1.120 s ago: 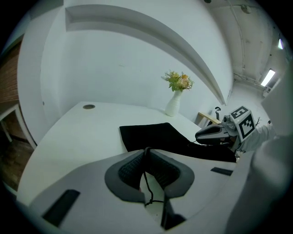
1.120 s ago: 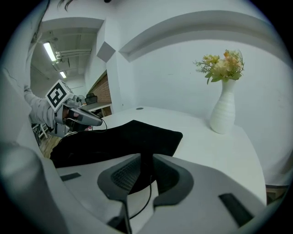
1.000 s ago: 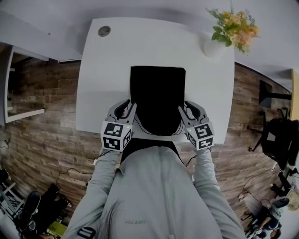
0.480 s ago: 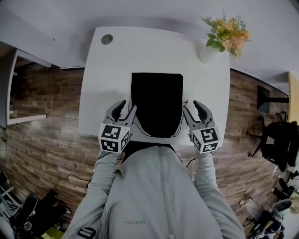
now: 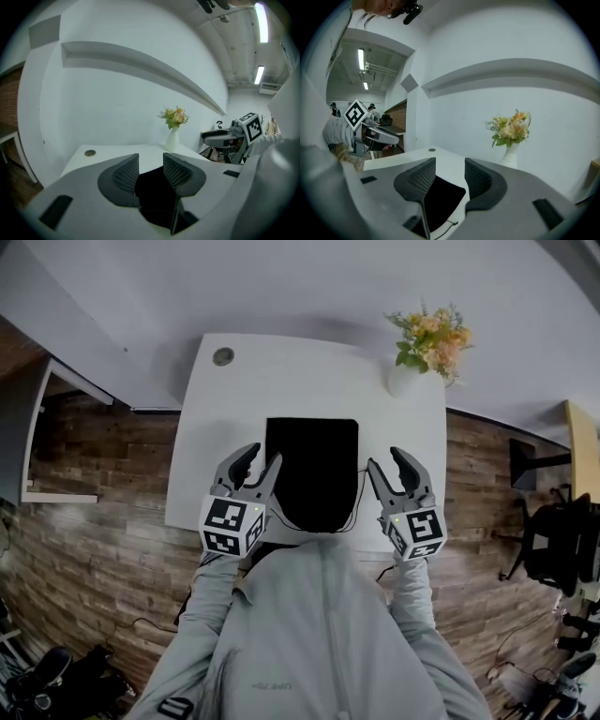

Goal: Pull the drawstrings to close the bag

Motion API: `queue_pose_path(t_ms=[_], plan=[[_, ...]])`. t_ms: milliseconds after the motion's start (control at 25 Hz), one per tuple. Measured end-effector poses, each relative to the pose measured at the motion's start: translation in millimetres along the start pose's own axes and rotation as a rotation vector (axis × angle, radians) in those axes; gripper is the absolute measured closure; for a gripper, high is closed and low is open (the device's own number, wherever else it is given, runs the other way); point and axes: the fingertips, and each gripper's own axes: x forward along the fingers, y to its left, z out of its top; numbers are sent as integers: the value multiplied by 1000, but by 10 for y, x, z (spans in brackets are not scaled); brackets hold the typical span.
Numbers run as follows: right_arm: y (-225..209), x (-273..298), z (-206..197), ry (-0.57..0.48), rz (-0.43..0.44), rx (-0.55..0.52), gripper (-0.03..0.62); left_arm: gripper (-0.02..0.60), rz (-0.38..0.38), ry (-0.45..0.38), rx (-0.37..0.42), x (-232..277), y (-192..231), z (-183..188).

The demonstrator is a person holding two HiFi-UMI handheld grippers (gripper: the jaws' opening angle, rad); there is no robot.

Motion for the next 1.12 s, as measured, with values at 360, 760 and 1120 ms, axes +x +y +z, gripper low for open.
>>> queue_pose_path(t_ms=[360, 760, 1120], plan=[[-11, -180, 861, -223, 16, -13, 416, 411, -14, -176, 49, -235, -193, 724], [13, -432, 1052, -290, 31, 26, 531, 523, -13, -253, 8, -480, -283, 898], [-10, -488, 943, -262, -1, 41, 572, 557, -31, -234, -21, -483, -322, 795]])
